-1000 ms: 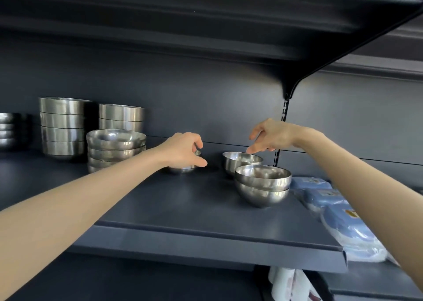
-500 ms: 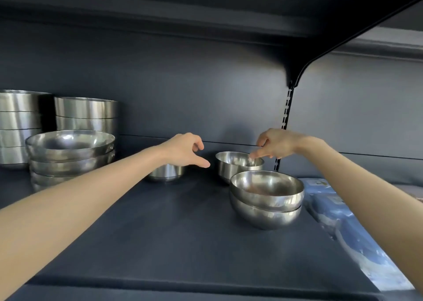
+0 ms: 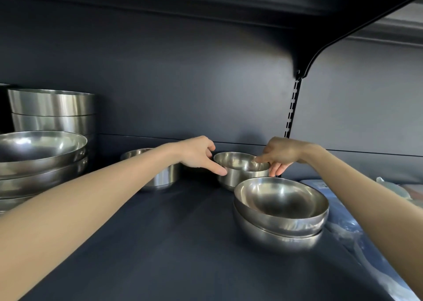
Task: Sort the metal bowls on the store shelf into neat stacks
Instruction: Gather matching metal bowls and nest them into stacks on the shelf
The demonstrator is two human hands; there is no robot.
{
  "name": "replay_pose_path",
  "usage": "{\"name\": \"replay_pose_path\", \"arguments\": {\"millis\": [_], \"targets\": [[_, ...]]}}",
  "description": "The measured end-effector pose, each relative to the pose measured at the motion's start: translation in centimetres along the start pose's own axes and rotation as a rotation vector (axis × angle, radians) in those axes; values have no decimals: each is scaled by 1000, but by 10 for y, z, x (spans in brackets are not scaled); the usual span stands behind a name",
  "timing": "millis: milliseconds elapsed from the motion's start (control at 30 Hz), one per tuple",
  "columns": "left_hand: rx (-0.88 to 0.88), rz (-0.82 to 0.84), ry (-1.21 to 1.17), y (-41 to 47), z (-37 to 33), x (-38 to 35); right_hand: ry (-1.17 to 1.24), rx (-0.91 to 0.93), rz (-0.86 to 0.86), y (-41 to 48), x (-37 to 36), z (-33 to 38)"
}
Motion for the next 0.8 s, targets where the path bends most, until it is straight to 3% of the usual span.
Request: {"name": "replay_pose_path", "arguments": {"millis": [333,567,800], "targets": [[-40,-78,-76,-15,-2,27,40,91,-61,-5,20,19],[-18,-160,-24,-49,3,87,93,218,-124,0,39,78],[59,-179,65,-69,29,135,84,320,-65,15,33,137]]}}
Point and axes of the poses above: each hand's wrist, its own y-axis towards the middle knuckle, its own x-axis out of the back of the hand, z = x × y, the point moved 3 cm from there along y, towards the middle knuckle, and after that the axes turned 14 degrees about -y, right-handed, at the moved point
